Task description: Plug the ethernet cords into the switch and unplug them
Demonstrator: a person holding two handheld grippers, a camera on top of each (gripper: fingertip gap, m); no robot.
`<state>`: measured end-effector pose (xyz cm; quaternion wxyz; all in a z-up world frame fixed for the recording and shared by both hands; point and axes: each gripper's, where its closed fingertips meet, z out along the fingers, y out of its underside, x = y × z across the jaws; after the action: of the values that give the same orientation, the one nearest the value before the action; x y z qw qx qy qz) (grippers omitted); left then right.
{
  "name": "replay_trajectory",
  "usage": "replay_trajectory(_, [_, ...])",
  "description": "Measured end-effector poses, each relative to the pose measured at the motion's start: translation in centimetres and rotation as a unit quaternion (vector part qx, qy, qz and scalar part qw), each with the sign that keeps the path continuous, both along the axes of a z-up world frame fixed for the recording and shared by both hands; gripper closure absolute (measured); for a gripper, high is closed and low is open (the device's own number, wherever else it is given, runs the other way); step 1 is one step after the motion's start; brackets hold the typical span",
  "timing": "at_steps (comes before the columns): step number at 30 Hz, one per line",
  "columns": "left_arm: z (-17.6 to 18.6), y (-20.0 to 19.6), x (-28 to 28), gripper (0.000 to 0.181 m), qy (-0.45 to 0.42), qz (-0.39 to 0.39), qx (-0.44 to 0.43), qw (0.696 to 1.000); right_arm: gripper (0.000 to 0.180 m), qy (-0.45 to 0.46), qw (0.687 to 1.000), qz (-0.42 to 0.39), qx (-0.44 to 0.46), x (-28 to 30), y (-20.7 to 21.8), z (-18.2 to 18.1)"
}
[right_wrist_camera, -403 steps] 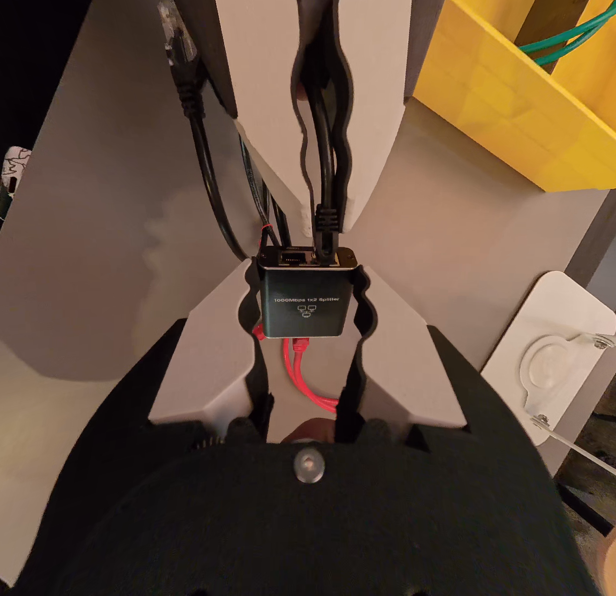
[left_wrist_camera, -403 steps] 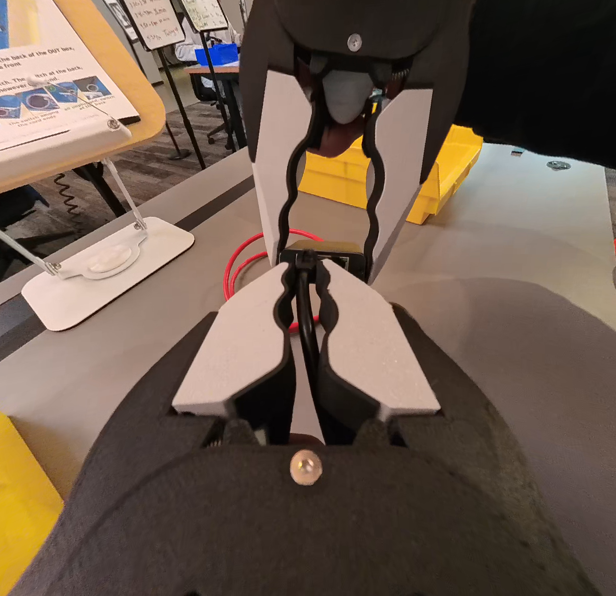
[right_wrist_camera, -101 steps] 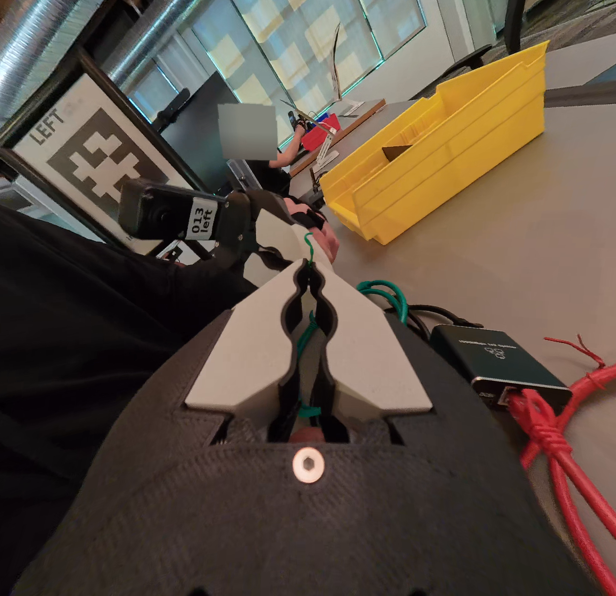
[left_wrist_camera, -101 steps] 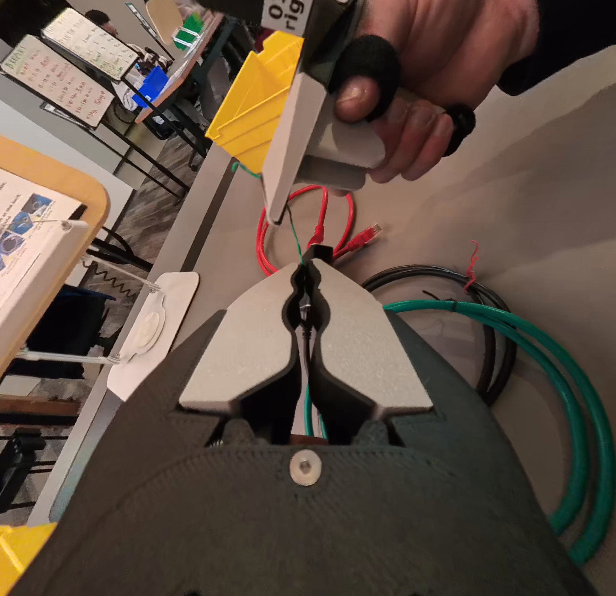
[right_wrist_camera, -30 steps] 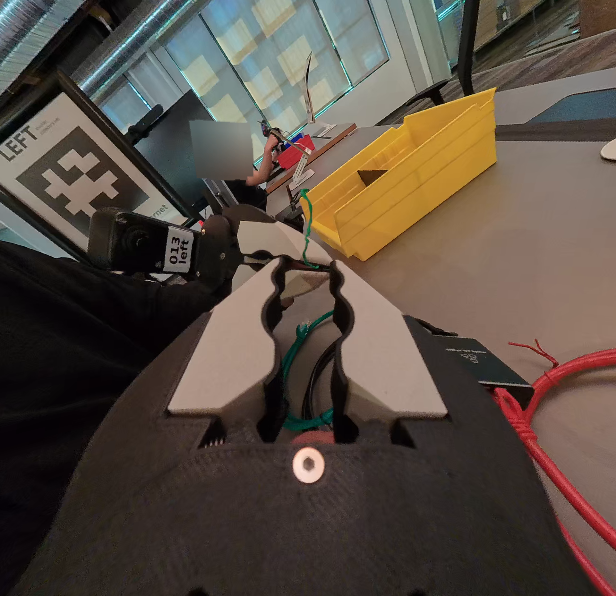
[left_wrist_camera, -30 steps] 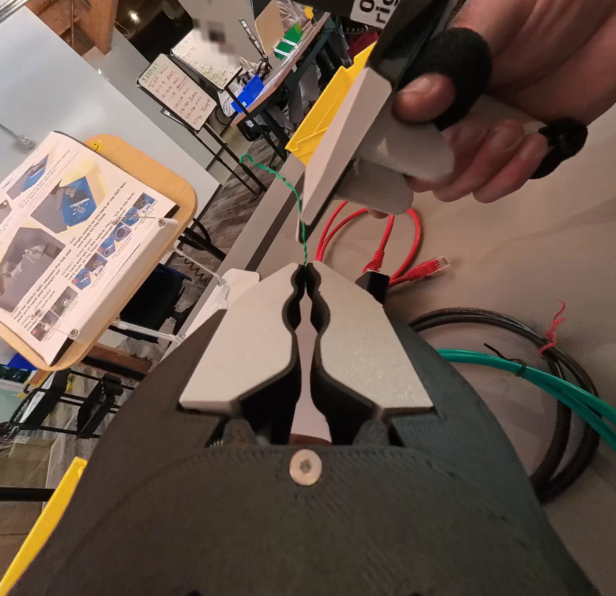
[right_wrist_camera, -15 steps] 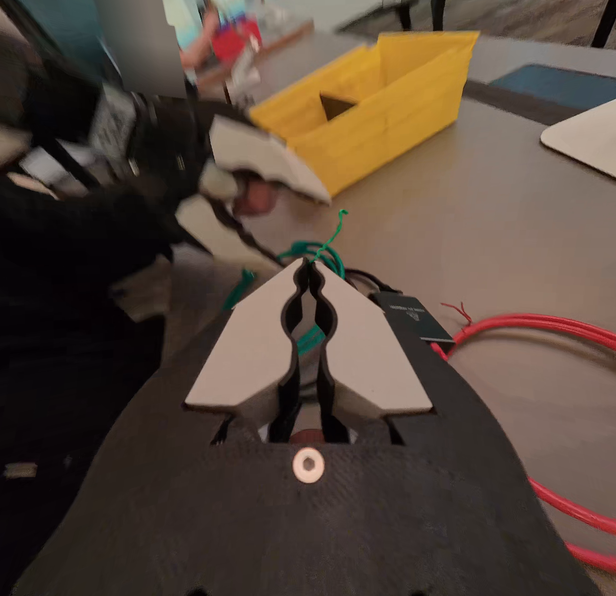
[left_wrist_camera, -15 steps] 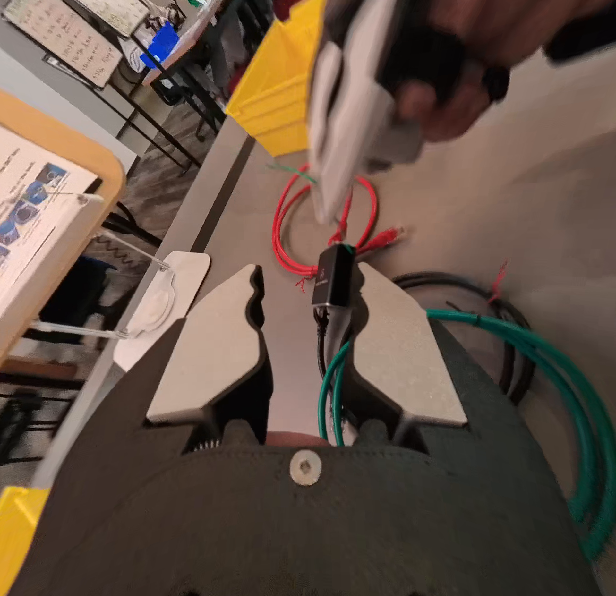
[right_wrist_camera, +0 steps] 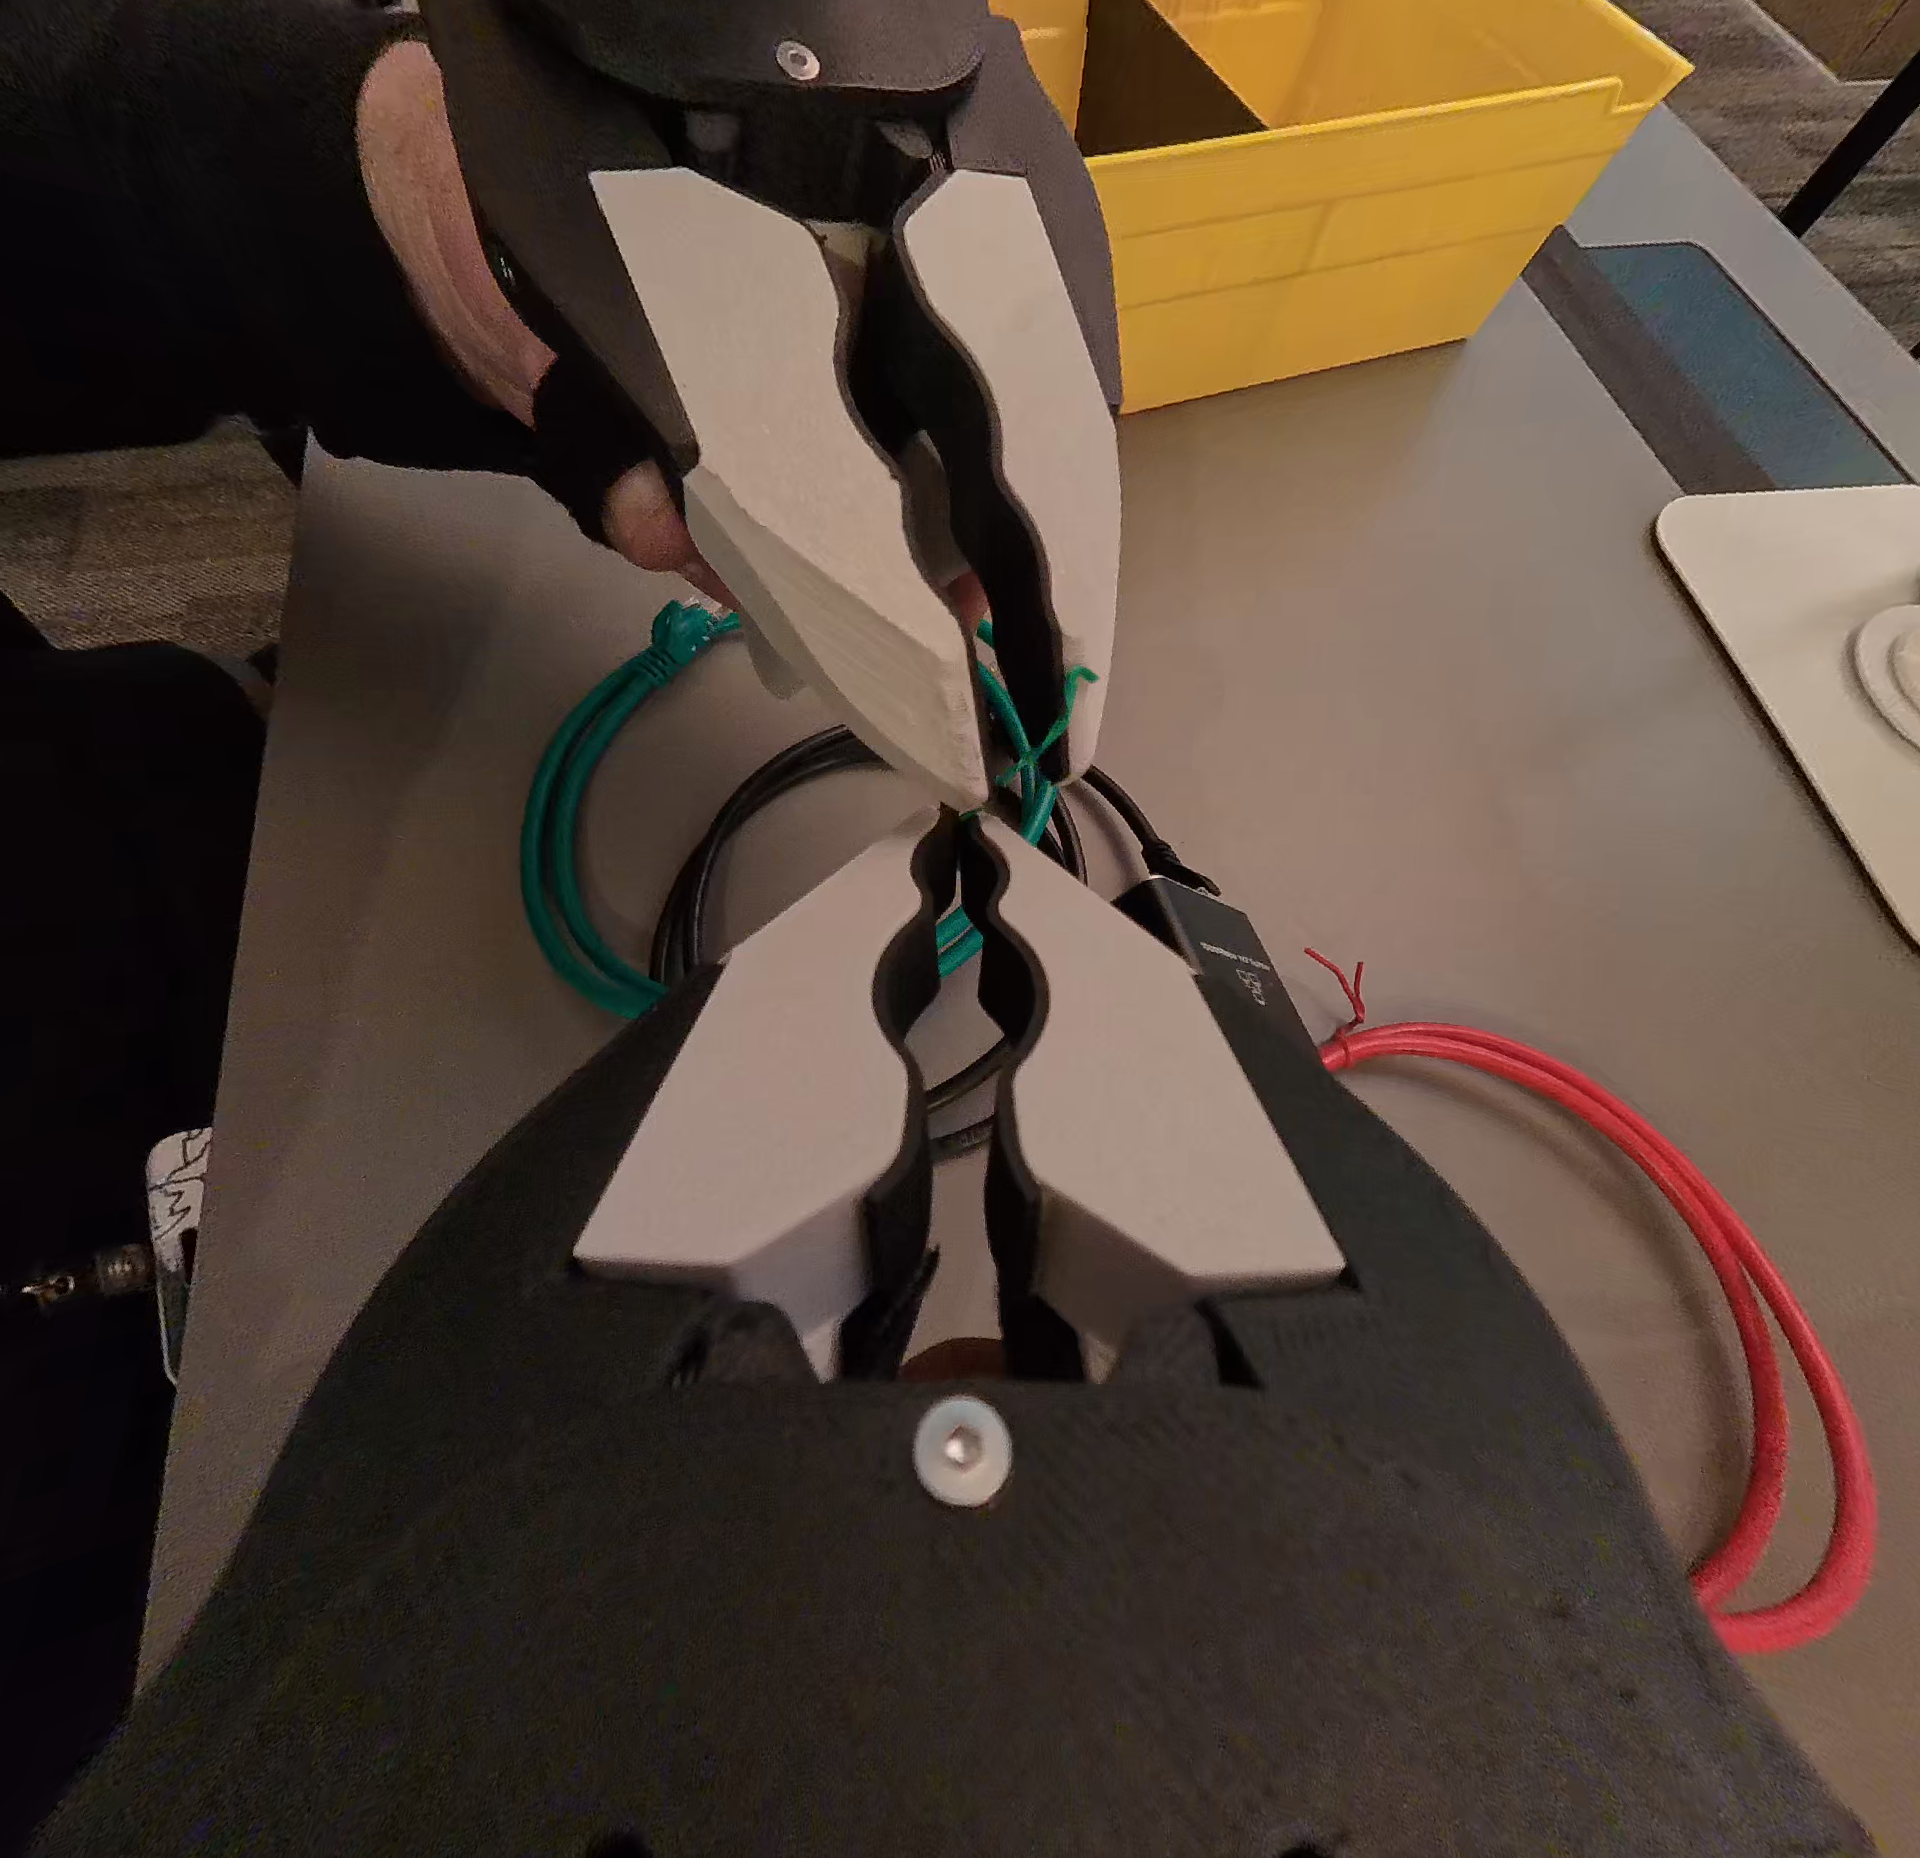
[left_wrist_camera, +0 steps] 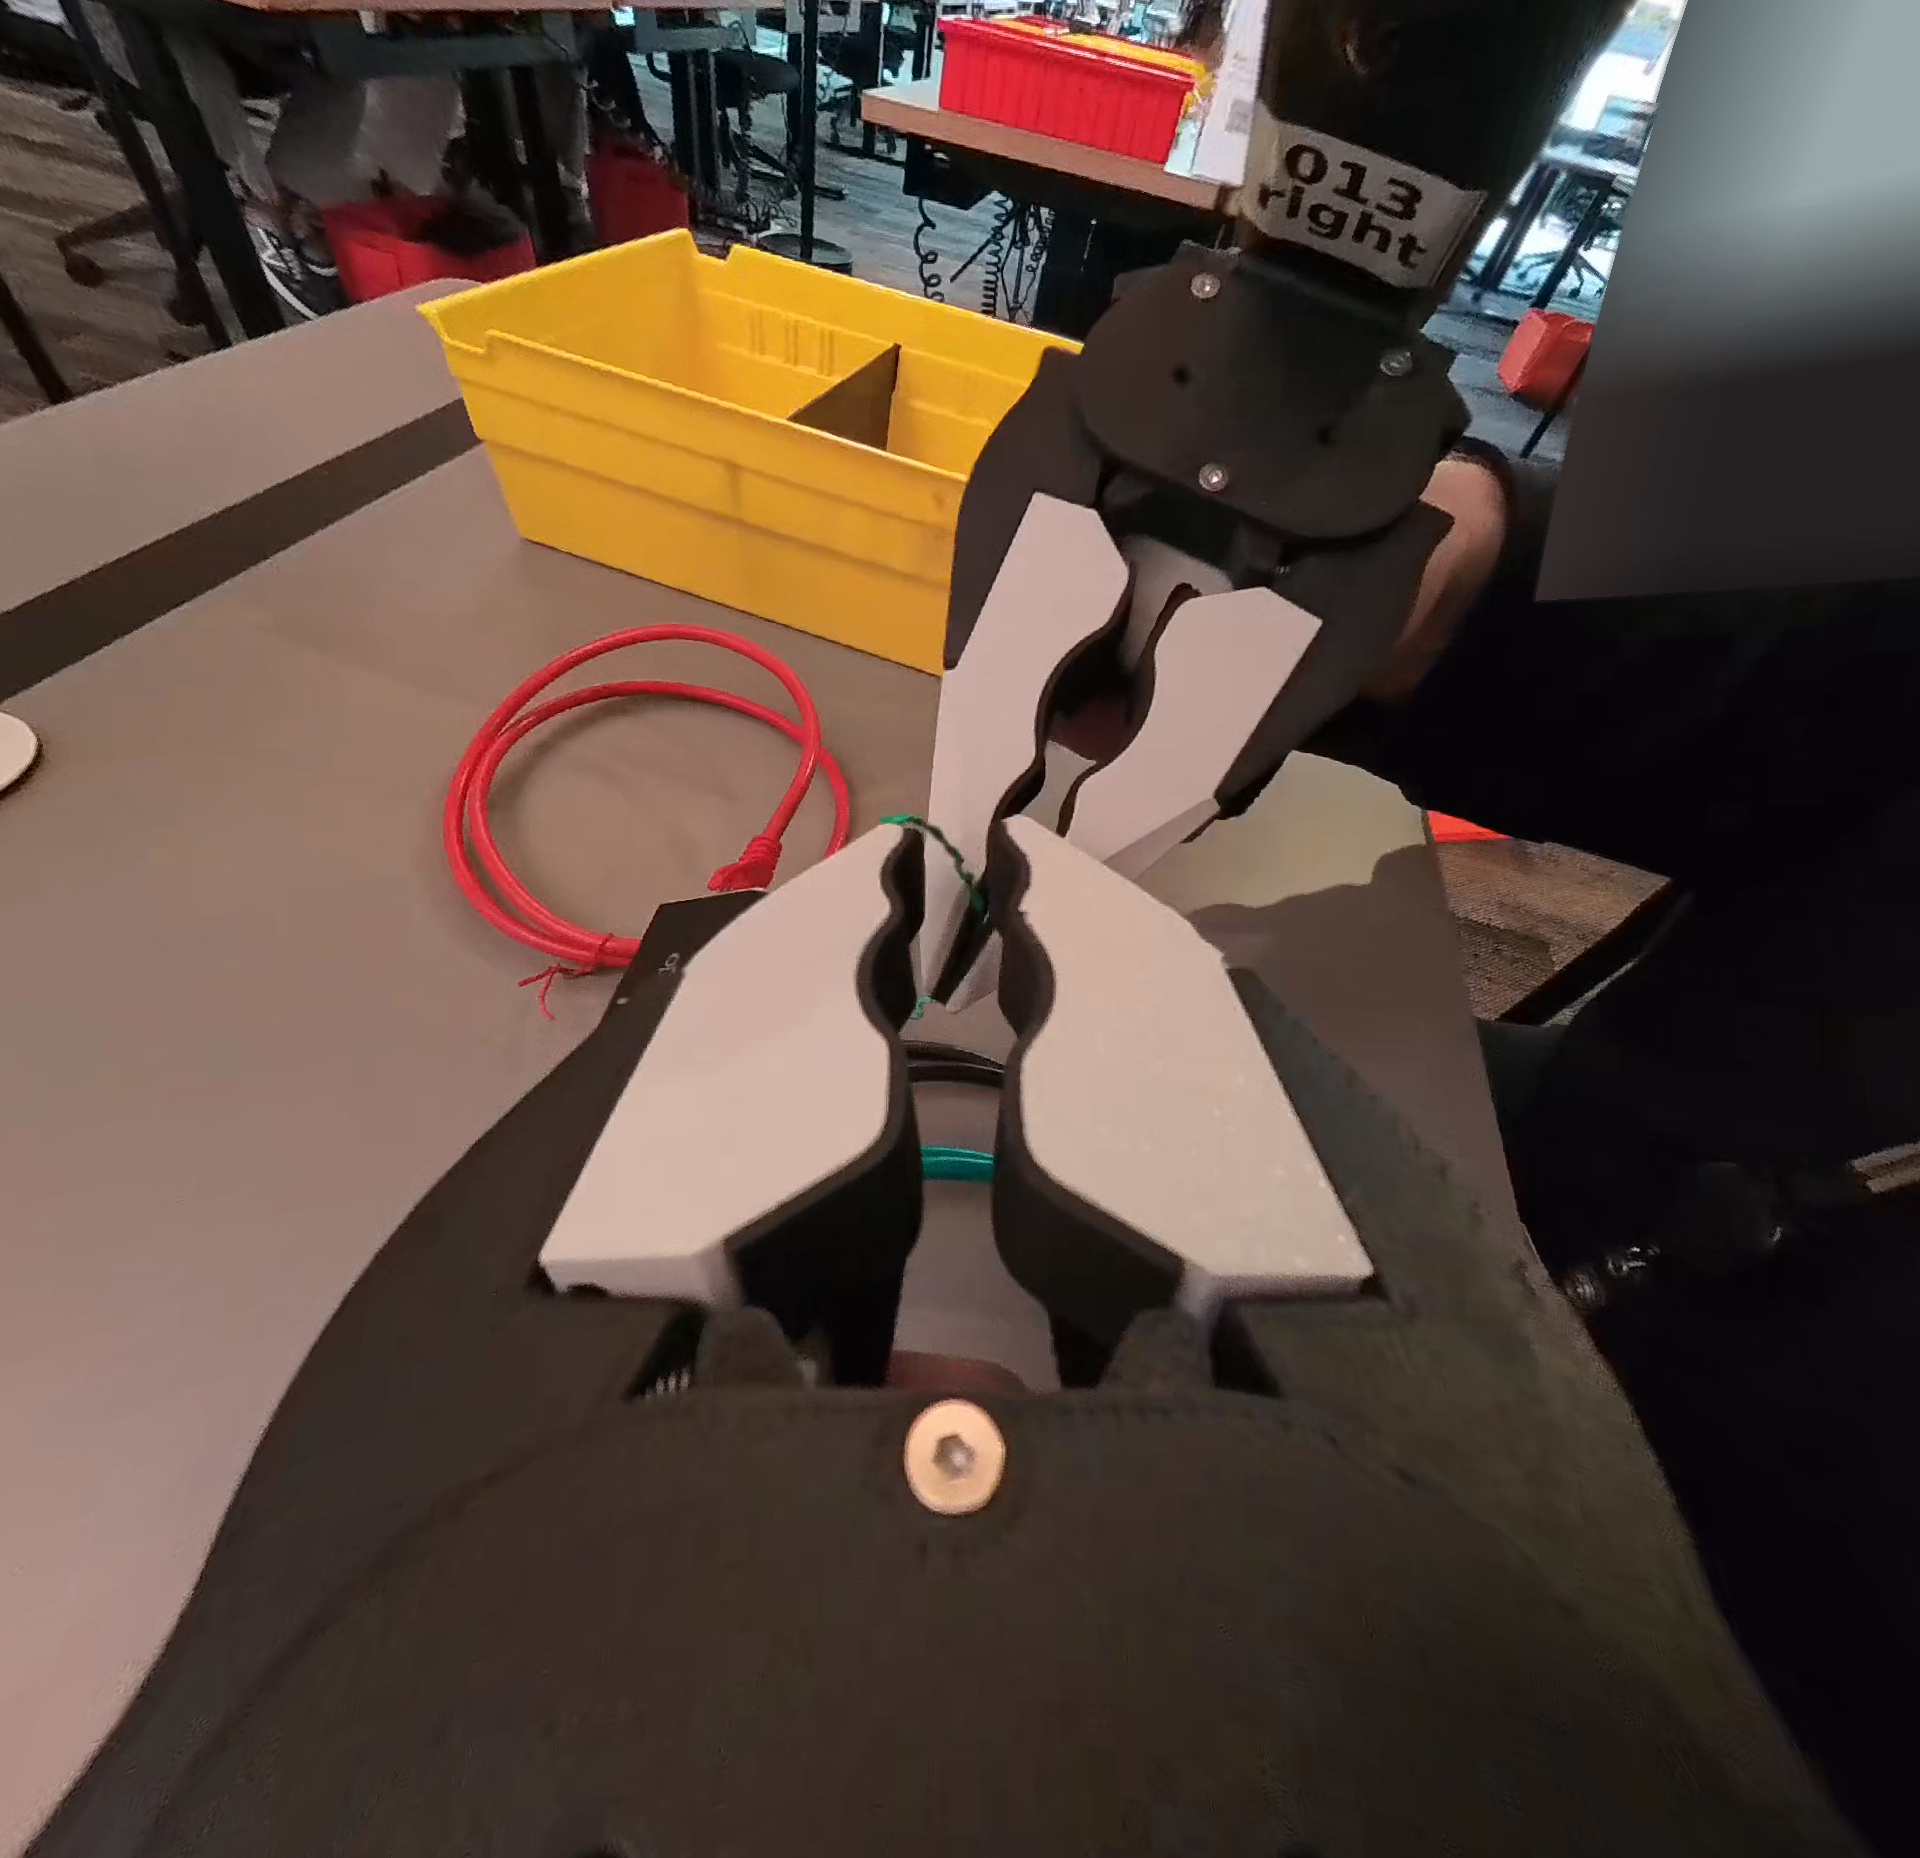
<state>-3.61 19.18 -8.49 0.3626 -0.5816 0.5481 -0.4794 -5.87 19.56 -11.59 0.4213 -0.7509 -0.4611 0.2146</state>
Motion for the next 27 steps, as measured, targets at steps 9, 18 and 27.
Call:
replay_trajectory(9, [0.1,-0.2,0.4,0.174,-0.022,0.001,-0.024,0.999,0.18,-0.014,1.0,0.002,0.017,-0.2,0.0,0.0])
replay_trajectory(18, [2.0,2.3,0.0,0.18,-0.089,0.081,-0.053,0.991,0.18,0.011,0.998,-0.015,0.058,0.3,0.5,2.6])
replay_trajectory(27, [5.6,10.2,-6.5,0.181,-0.164,0.221,-0.078,0.958,0.18,0.026,0.998,-0.008,0.048,1.0,-0.3,3.6])
